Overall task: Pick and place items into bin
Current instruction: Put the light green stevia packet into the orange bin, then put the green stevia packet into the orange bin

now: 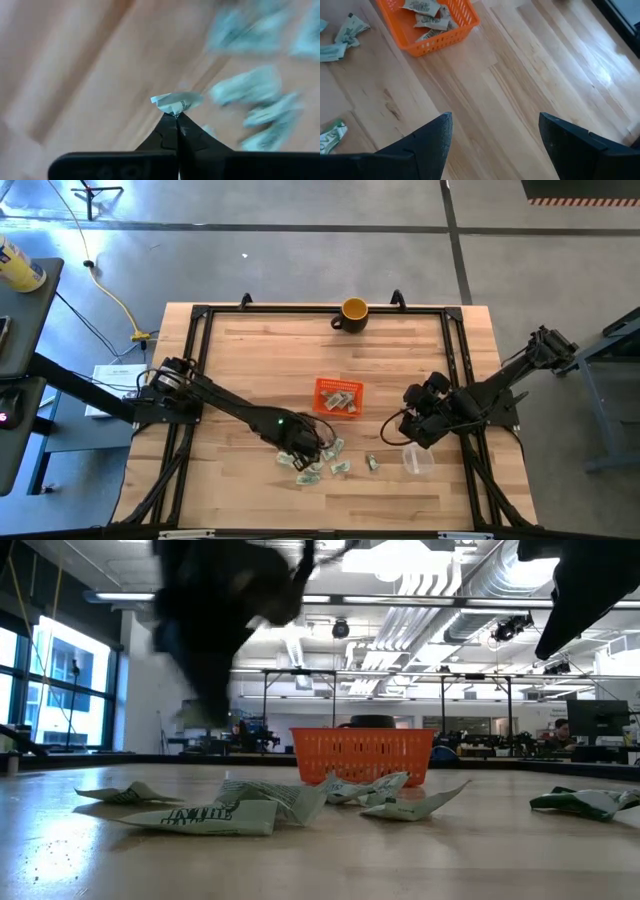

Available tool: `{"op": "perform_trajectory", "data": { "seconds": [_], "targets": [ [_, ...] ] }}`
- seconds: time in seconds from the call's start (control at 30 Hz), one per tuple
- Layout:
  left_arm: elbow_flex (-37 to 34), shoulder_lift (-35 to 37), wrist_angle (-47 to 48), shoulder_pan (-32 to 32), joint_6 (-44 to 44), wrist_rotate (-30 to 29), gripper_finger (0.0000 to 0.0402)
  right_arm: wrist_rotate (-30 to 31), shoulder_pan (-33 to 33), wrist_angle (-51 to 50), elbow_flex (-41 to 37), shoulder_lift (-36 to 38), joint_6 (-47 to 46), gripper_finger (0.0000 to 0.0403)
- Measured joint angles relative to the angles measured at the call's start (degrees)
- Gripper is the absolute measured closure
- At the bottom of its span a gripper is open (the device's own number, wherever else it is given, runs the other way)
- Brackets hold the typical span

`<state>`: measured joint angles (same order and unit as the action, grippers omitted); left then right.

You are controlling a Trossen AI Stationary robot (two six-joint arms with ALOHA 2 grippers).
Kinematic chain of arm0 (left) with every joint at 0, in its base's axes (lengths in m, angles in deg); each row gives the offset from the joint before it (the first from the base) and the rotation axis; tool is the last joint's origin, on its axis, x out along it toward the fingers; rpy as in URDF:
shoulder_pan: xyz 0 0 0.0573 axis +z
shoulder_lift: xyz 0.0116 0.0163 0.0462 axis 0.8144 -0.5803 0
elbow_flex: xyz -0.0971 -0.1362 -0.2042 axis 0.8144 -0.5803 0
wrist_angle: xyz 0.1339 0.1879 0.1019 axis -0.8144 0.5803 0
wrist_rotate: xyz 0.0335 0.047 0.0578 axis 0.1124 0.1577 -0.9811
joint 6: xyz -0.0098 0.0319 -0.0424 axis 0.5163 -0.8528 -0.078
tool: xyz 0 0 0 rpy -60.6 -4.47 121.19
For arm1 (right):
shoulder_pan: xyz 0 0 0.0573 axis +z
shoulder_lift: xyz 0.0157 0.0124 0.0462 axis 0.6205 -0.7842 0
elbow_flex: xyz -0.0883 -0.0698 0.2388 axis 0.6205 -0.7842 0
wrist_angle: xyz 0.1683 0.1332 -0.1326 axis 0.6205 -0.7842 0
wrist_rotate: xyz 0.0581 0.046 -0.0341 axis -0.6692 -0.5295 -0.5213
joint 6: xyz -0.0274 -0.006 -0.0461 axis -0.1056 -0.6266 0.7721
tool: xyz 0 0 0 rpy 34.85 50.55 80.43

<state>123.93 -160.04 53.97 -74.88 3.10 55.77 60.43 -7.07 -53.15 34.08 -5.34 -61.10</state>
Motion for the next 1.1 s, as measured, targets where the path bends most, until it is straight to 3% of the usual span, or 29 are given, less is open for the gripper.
{"op": "perform_trajectory", "data": {
  "seconds": [0.13,0.23,0.33,0.43,0.6,0.73,0.87,1.0,1.1],
  "targets": [
    [6.2,0.0,-3.0,3.1,-15.8,-7.9,0.0374,-1.1,-0.3,-1.1,0.0,0.0,0.7,0.0116],
    [7.9,0.2,-10.0,6.9,-29.9,-10.1,0.0366,-1.7,-0.5,-1.2,0.0,0.0,1.5,0.0116],
    [7.8,0.1,-14.4,11.9,-39.1,-8.3,0.0371,-1.8,-0.5,-1.4,0.0,0.0,2.4,0.0116],
    [7.8,-0.6,-16.8,16.0,-44.7,-2.9,0.0367,-2.3,-0.5,-1.7,0.0,0.0,3.3,0.0116],
    [7.8,-1.5,-18.8,16.4,-52.3,-0.3,0.0299,-2.3,-0.5,-1.3,0.0,0.0,3.2,0.0116],
    [7.6,-1.7,-18.1,16.4,-52.6,-0.1,0.0225,-2.6,-0.5,1.8,0.0,0.0,8.6,0.0116],
    [7.6,-1.1,-13.5,14.3,-46.3,-0.8,0.0167,-4.1,-0.5,9.1,0.0,-0.8,21.4,0.0116],
    [7.7,0.1,-11.0,9.8,-35.0,-1.0,0.0145,-12.8,-0.5,19.8,0.0,-4.7,38.5,0.0116],
    [7.7,0.2,-10.7,3.9,-29.5,-3.2,0.0151,-20.8,0.0,26.7,0.0,-9.3,44.4,0.0116]
  ]
}}
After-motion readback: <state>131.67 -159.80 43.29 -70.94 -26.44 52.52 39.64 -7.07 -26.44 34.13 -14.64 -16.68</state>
